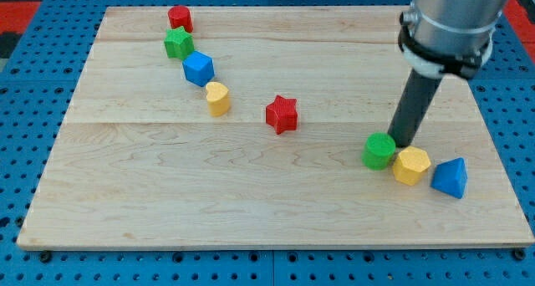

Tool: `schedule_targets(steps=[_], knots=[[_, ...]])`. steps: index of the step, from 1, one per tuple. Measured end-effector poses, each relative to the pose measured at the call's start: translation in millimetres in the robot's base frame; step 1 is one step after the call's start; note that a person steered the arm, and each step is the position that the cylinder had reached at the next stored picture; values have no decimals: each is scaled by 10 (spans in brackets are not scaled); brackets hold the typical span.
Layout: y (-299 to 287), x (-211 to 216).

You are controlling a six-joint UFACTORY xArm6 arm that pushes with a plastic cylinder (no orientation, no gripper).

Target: Push the red star to the left of the green circle

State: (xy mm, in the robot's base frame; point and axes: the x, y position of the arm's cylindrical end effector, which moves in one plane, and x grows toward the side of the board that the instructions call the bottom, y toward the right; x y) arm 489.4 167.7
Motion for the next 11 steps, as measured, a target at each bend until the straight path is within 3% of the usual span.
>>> schedule_targets(steps=[1, 3, 4, 6, 7, 8, 10, 11], knots=[[46, -523], [-1437, -893], [-1798, -832], [-992, -287], [-1744, -406], [-1932, 2], [-743, 427], [-1226, 536]])
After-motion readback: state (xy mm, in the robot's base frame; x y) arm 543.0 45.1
